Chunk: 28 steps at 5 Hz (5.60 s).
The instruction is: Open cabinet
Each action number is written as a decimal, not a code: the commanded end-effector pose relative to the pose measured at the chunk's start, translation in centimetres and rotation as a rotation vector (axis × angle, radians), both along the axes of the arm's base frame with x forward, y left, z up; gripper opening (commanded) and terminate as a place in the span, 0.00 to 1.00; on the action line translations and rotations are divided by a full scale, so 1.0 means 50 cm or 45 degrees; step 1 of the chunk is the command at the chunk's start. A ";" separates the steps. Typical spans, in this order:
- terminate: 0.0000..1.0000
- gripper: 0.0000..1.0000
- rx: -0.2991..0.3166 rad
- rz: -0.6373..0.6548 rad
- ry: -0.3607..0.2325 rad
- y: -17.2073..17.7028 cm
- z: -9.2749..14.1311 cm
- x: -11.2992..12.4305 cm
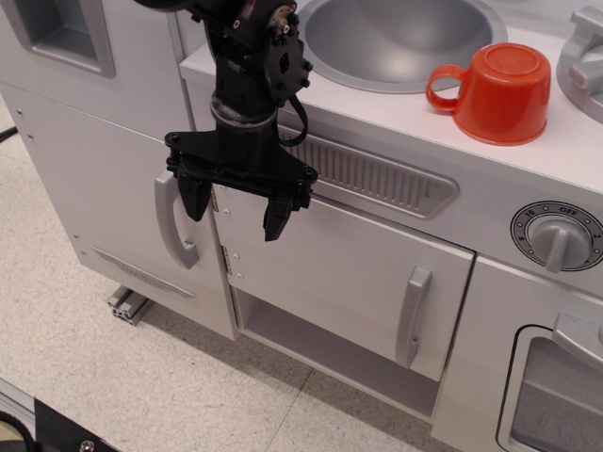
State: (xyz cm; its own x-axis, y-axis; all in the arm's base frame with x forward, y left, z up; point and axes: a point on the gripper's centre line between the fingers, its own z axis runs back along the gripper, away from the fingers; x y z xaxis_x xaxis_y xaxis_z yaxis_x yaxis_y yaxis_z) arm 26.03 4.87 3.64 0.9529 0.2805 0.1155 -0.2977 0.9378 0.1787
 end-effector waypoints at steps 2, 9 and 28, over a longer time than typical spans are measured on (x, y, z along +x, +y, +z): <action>0.00 1.00 -0.039 -0.141 -0.083 -0.064 -0.063 -0.008; 0.00 1.00 -0.133 -0.291 -0.367 -0.285 -0.135 0.069; 0.00 1.00 -0.113 -0.292 -0.139 -0.119 -0.101 -0.013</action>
State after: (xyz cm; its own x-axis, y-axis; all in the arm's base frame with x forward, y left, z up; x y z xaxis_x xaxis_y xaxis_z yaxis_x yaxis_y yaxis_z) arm 25.07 -1.39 -2.43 0.9820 0.0597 0.1790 -0.0755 0.9937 0.0828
